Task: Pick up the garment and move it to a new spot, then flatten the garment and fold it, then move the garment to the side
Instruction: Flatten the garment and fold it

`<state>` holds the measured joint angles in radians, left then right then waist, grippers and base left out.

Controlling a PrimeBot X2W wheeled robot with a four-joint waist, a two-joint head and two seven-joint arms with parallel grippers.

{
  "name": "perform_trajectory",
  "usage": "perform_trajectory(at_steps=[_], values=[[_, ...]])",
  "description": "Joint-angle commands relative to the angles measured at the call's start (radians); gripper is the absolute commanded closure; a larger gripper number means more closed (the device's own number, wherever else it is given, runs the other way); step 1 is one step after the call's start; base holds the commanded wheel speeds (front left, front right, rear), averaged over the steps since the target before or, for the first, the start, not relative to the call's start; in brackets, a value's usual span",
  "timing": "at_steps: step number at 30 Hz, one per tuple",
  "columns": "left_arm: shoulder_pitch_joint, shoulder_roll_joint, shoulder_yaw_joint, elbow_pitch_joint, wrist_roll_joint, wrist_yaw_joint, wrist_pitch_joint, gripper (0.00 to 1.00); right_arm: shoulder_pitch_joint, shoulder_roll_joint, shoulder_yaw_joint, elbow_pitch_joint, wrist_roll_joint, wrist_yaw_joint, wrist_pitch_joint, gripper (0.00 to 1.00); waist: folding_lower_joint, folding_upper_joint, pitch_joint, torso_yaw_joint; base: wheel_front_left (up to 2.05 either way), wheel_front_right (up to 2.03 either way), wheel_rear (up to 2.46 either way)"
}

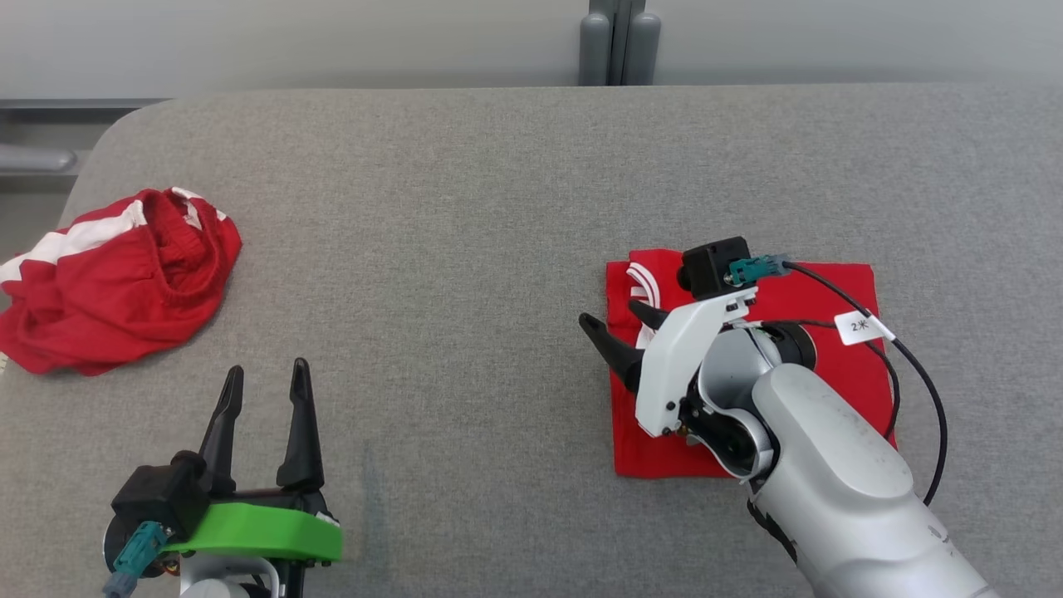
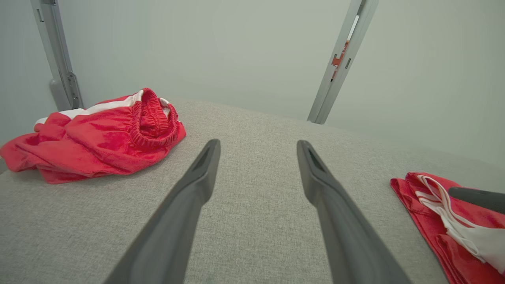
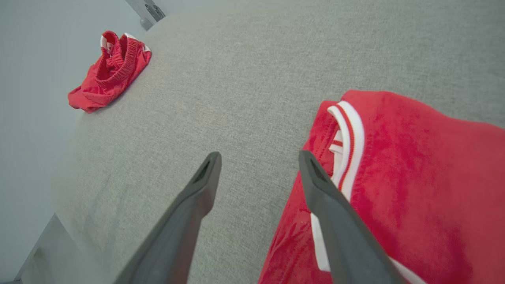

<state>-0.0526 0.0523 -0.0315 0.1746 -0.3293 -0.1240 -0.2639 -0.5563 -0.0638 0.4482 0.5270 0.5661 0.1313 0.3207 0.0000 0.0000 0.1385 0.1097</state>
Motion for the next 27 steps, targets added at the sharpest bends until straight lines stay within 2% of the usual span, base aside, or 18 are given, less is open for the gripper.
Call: perform_trajectory(at_steps=[1,8,12,16,19,27], values=[[-0.001,-0.001,0.002,0.002,0.001,-0.003,0.0,0.0,0.011,-0.011,0.006,-0.029,0.024,-0.001,-0.013,0.0,0.0,0.0,-0.01,-0.011,0.0,0.0,0.0],[0.026,-0.001,0.002,0.002,0.0,-0.004,0.0,0.0,0.074,-0.119,-0.03,-0.237,0.089,-0.001,-0.098,0.0,0.0,0.0,-0.042,-0.036,0.0,0.0,0.0],[0.04,-0.001,0.004,0.001,0.0,-0.004,0.0,0.0,0.139,-0.207,-0.081,-0.33,0.001,-0.001,-0.163,0.0,0.0,0.0,-0.058,-0.047,0.0,0.0,0.0],[0.054,-0.001,0.006,0.002,-0.002,-0.004,0.0,0.0,0.224,-0.266,-0.128,-0.395,-0.103,-0.001,-0.237,0.0,0.0,0.0,-0.077,-0.057,0.0,0.0,0.0],[0.061,-0.001,0.005,0.001,-0.006,-0.003,0.0,0.0,0.289,-0.28,-0.179,-0.405,-0.183,-0.002,-0.287,0.0,0.0,0.0,-0.087,-0.066,0.0,0.0,0.0],[0.072,-0.001,0.012,-0.001,0.0,0.002,0.0,0.0,0.425,-0.214,-0.317,-0.394,-0.349,-0.002,-0.43,0.0,0.0,0.0,-0.107,-0.1,0.0,0.0,0.0]])
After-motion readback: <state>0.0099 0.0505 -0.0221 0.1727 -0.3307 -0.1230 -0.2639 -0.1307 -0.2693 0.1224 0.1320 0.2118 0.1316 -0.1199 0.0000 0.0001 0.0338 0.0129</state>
